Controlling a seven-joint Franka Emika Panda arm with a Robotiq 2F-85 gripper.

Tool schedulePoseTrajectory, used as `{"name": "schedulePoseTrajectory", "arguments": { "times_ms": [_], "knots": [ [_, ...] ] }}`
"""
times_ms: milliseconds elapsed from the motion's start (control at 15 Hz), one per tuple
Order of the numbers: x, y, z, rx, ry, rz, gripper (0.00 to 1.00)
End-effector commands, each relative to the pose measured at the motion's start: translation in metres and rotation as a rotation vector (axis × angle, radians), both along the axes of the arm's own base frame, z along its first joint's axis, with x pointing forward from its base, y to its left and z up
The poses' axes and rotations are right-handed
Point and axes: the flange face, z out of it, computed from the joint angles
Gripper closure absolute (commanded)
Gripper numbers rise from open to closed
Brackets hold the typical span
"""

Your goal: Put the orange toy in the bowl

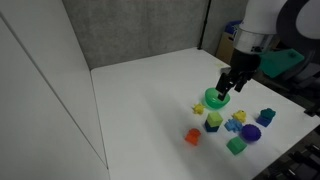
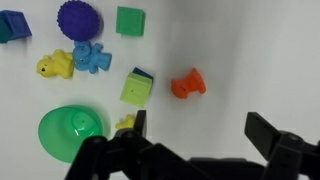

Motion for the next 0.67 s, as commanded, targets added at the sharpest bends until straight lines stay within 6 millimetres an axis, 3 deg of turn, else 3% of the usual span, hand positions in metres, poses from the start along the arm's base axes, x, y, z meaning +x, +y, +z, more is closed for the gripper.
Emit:
{"name": "schedulePoseTrajectory", "arguments": {
  "times_ms": [0,600],
  "knots": [
    [0.009,-0.006,-0.032,0.029,0.033,-0.100,0.00],
    [0.026,0.003,-0.124,0.093,0.017,-0.305,0.00]
  ]
}}
